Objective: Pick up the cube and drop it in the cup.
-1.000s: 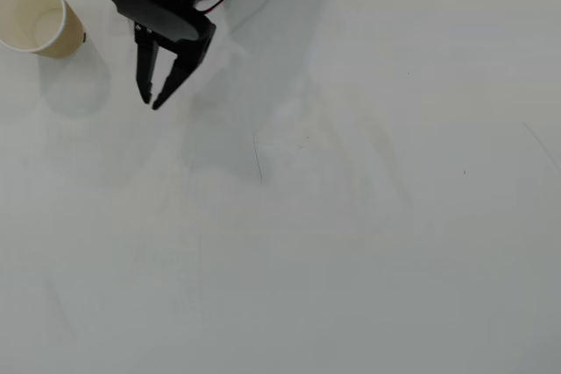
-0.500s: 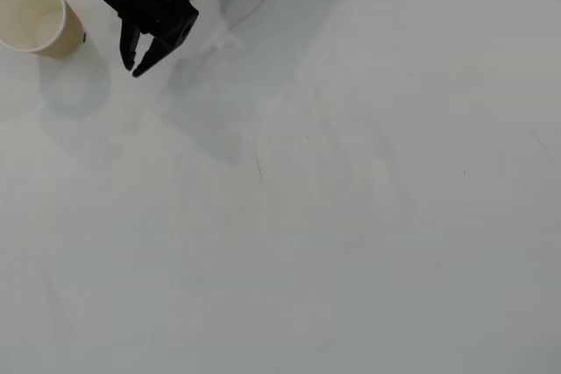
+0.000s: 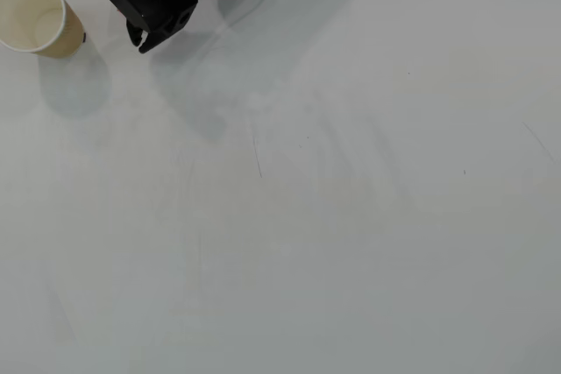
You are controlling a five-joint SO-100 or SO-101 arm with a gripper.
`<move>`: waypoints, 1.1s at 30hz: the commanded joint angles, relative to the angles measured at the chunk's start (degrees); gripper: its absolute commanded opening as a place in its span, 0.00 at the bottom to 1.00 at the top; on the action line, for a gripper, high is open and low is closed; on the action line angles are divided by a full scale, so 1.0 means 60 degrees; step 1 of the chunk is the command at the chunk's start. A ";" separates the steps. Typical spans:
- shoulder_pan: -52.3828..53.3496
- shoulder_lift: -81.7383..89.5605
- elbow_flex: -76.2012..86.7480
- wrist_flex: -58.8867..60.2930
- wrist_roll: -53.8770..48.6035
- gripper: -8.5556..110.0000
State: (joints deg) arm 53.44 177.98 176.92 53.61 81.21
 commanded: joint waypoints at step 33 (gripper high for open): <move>0.1787 0.0337 0.0337 0.0718 -0.0103 0.07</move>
State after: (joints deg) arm 62.40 177.98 176.92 60.82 81.21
